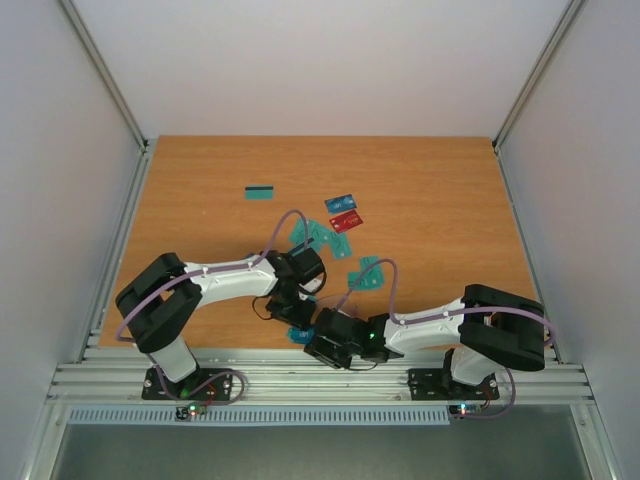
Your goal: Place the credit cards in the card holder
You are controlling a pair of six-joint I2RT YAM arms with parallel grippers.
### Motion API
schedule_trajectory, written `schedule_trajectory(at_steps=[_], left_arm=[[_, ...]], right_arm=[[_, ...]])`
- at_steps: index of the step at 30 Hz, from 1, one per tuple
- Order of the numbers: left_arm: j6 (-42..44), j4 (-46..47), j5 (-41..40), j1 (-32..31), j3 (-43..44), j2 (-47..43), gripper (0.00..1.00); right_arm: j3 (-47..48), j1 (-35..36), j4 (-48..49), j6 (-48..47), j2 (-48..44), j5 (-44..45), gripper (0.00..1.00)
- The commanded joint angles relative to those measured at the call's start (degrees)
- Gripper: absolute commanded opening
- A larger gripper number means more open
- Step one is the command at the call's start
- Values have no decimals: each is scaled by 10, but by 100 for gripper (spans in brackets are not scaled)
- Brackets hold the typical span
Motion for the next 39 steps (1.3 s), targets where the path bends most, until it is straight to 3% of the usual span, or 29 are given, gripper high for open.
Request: schedule_trajectory(at_steps=[1,18,39], left_arm=[[-15,-14,32,-9,-32,13,45],[-59,-20,67,-15,-80,-38,45],[-69,-33,52,-15,-64,-51,45]], right_arm=[[-8,-9,18,-4,1,11,37],[-17,-22,31,-12,0,-2,35],[-53,-41,43,-20,-21,-18,18]])
